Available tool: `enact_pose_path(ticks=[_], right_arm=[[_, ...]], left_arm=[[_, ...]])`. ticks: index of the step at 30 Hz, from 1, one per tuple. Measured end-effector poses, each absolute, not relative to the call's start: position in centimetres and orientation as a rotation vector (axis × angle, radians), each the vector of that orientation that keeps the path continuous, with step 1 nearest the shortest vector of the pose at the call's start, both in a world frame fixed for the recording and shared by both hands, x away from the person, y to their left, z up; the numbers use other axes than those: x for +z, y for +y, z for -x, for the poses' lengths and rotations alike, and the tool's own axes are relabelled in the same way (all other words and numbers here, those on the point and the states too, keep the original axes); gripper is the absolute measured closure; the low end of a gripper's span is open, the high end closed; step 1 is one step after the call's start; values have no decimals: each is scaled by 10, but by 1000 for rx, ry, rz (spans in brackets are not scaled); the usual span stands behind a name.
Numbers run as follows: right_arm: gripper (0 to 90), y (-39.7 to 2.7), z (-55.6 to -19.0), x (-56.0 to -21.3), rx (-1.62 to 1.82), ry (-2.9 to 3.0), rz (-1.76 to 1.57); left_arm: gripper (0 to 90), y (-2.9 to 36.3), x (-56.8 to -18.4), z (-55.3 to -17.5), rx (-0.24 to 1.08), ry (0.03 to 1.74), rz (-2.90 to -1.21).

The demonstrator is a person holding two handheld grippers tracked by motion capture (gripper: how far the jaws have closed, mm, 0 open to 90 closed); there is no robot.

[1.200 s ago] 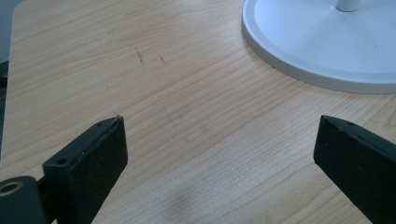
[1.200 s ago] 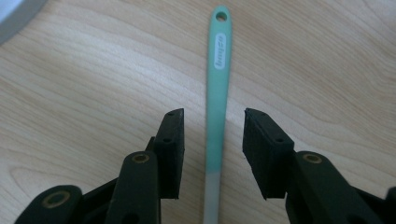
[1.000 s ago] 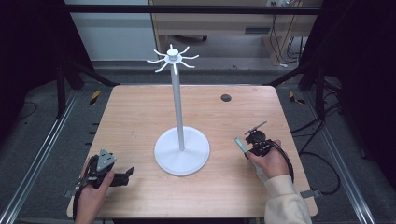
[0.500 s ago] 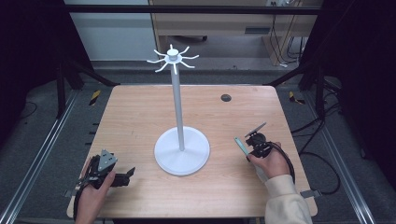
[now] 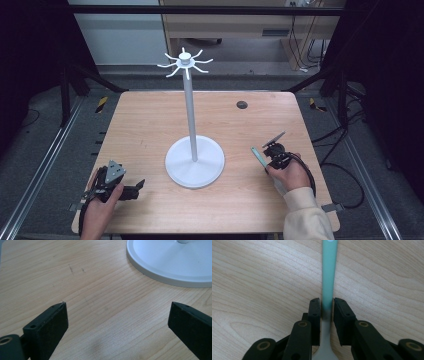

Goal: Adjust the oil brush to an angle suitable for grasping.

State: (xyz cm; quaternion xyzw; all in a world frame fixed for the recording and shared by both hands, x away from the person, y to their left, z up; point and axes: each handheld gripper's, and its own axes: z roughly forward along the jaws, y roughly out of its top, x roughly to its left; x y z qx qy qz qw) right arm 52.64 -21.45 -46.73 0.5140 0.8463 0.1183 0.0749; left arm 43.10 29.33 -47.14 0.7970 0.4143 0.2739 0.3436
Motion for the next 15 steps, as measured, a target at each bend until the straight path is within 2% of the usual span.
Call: enact_pose_path(ticks=[15], right_arm=[[825,-216,-527,-468,357,2541,-1537]], left_arm=[[24,293,-471,-431,711,1076,-2072]])
